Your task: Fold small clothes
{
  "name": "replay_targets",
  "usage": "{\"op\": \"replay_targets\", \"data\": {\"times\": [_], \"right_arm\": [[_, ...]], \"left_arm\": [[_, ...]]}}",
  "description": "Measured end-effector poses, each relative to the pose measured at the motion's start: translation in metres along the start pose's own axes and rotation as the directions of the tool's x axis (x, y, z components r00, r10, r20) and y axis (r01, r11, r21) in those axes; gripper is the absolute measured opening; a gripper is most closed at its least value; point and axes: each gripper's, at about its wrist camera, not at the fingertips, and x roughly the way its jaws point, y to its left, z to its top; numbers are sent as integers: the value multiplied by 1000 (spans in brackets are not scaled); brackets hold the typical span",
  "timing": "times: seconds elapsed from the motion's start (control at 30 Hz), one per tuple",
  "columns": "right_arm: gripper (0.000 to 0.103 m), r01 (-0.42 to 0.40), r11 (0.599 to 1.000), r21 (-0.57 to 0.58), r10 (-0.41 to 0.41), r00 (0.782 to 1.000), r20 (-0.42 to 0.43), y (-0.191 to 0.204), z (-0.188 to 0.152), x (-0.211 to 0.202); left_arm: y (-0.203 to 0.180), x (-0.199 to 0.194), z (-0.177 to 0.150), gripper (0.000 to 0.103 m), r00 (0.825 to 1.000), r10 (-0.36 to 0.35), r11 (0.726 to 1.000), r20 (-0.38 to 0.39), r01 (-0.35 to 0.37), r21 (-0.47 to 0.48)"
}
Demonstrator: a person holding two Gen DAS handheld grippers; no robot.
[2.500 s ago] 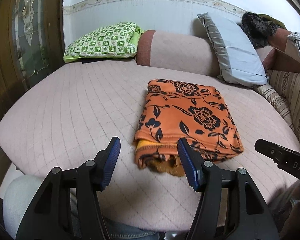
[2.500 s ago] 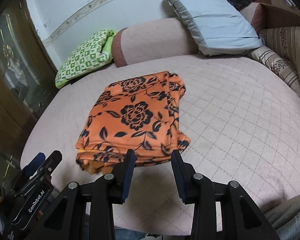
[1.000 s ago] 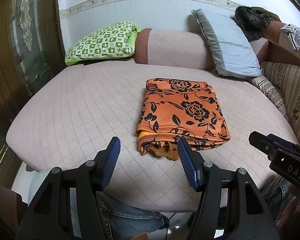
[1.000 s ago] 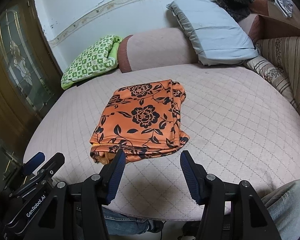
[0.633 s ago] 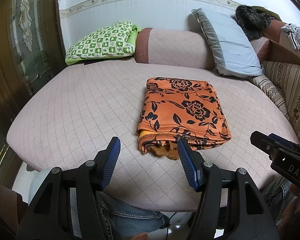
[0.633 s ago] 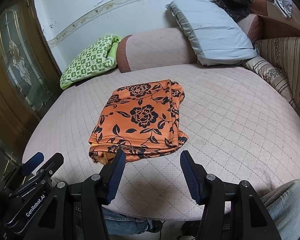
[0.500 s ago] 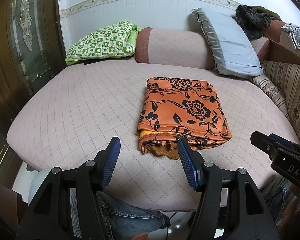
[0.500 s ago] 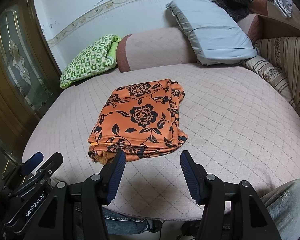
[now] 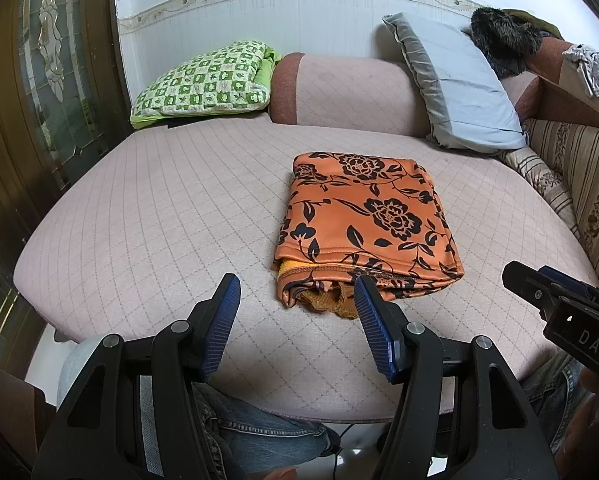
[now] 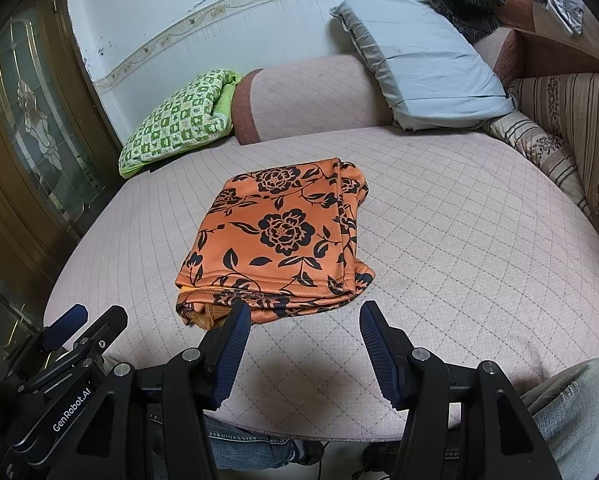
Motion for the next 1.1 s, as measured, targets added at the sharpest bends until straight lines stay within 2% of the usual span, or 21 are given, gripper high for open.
{"op": "replay_targets", "data": {"times": [0.77, 1.1], "right_arm": [[55, 3, 1000, 7, -3, 1000, 1, -1, 1, 2], [55, -1, 1000, 4, 1, 1000, -24, -5, -1, 12]], "left_arm": [[1, 1, 0, 59, 1000, 11, 1000, 1, -11, 6], [7, 18, 2, 59, 999, -10, 1000, -36, 9, -19]]}}
